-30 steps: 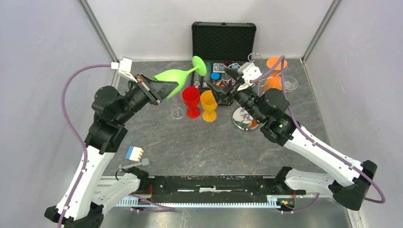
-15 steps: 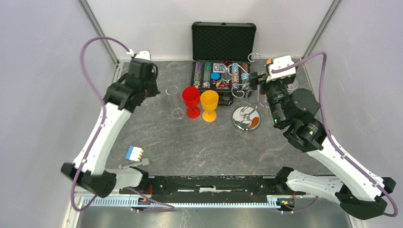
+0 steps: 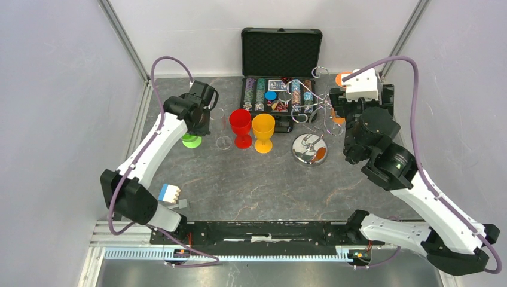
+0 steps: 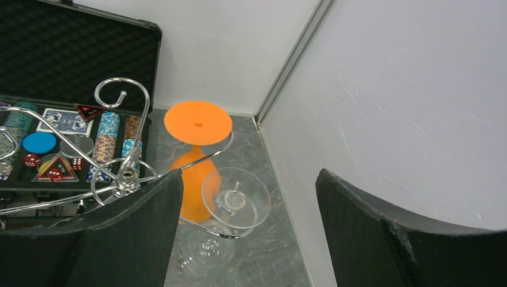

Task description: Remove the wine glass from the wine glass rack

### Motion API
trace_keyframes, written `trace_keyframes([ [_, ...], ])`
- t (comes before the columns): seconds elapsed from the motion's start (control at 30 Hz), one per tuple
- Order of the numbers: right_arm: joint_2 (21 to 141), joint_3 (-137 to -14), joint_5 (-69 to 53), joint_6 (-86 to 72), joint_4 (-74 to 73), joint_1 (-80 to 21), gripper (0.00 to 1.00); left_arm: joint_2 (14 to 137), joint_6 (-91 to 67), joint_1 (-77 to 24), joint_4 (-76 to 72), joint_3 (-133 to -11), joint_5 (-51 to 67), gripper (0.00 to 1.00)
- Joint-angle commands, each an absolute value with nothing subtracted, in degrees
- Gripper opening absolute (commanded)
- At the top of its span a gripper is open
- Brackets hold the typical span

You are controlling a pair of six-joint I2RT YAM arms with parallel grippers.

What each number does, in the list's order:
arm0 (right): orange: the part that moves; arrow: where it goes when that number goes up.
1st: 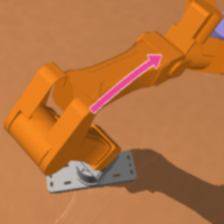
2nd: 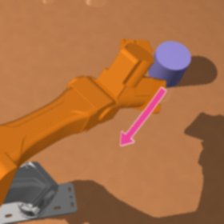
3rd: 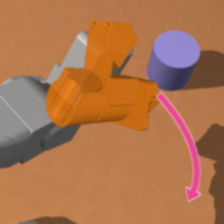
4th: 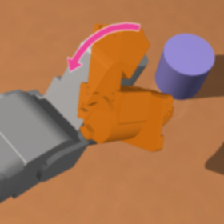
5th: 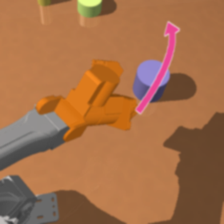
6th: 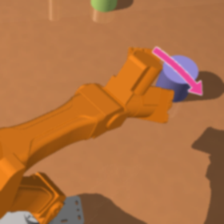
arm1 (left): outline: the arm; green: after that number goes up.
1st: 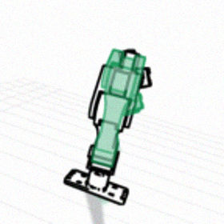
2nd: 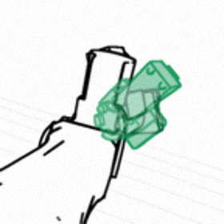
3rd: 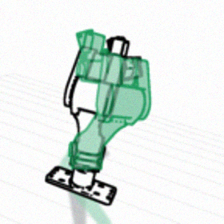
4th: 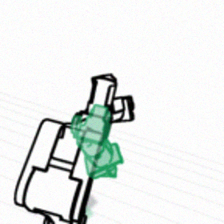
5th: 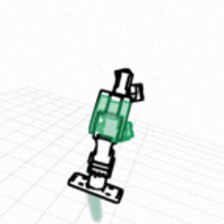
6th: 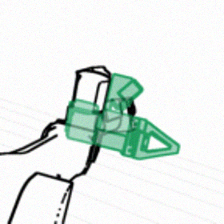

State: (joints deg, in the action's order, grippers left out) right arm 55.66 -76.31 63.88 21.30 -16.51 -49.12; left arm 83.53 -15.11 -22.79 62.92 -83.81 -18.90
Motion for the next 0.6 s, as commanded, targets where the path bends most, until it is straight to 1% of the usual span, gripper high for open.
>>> trace_keyframes([
  [0.0, 54.08, -76.36, 65.71, 19.85, -18.45, -49.25, 0.86, 85.91, -12.83, -22.19, 60.02, -81.98, -15.96, 0.02],
  [0.27, 51.86, -74.84, 64.59, 18.64, -18.96, -49.27, 0.87, 89.00, -14.27, -20.16, 56.24, -79.54, -11.31, 0.03],
  [0.43, 51.43, -74.21, 63.92, 17.82, -19.47, -49.21, 0.88, 89.56, -14.87, -18.31, 55.49, -79.42, -10.89, 0.17],
  [0.57, 51.15, -73.42, 63.73, 17.40, -19.60, -49.22, 0.88, 89.30, -15.88, -17.34, 54.50, -79.20, -10.83, 0.19],
])
